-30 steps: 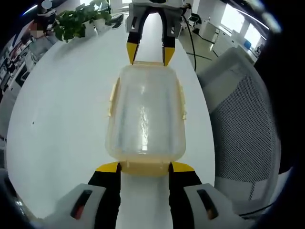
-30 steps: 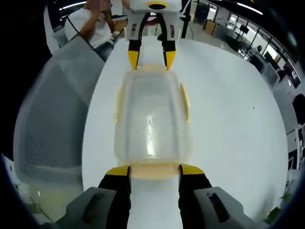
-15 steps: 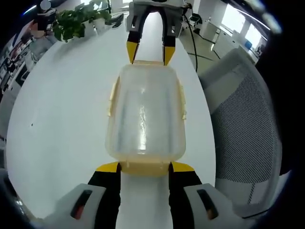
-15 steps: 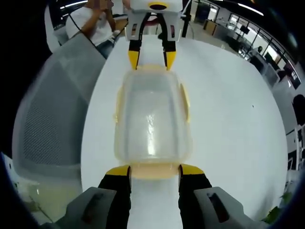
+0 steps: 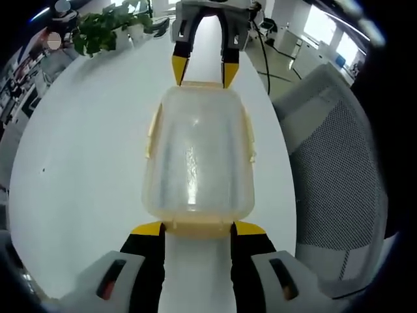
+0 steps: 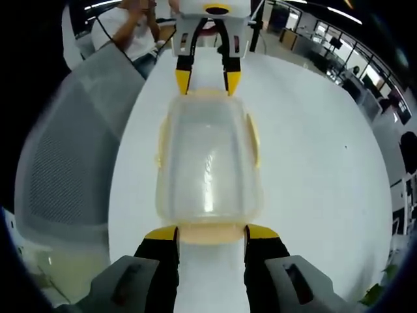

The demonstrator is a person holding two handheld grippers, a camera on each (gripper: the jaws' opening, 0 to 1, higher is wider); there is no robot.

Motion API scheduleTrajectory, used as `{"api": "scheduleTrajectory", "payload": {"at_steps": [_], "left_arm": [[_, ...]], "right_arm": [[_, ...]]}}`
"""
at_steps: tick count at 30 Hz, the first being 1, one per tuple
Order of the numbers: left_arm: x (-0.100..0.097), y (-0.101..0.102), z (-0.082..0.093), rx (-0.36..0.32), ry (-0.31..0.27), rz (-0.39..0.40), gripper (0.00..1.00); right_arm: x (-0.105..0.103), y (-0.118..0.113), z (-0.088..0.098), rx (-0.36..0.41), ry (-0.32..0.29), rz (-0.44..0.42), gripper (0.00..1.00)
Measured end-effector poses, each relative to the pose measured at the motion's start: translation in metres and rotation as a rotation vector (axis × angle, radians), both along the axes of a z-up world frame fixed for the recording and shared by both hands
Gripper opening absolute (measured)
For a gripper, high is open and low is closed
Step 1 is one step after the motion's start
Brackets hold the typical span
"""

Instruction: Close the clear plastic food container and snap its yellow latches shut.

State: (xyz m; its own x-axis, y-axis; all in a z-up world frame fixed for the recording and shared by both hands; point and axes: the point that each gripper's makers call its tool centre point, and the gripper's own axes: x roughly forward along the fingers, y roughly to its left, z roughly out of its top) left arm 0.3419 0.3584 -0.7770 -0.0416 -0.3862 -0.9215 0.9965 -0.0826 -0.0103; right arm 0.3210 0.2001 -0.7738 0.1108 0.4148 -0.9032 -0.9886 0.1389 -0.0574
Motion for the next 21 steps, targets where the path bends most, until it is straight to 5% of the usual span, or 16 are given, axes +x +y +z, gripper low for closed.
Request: {"api": "scheduleTrajectory", "payload": {"at_steps": [21], "left_arm": [[0.0029,-0.0004,0.0020,-0.011,0.001,-0.003,0.39]], "right_arm": [[0.0023,-0.0007,0.0019,0.001,-0.001,-0.002,0.39]]}}
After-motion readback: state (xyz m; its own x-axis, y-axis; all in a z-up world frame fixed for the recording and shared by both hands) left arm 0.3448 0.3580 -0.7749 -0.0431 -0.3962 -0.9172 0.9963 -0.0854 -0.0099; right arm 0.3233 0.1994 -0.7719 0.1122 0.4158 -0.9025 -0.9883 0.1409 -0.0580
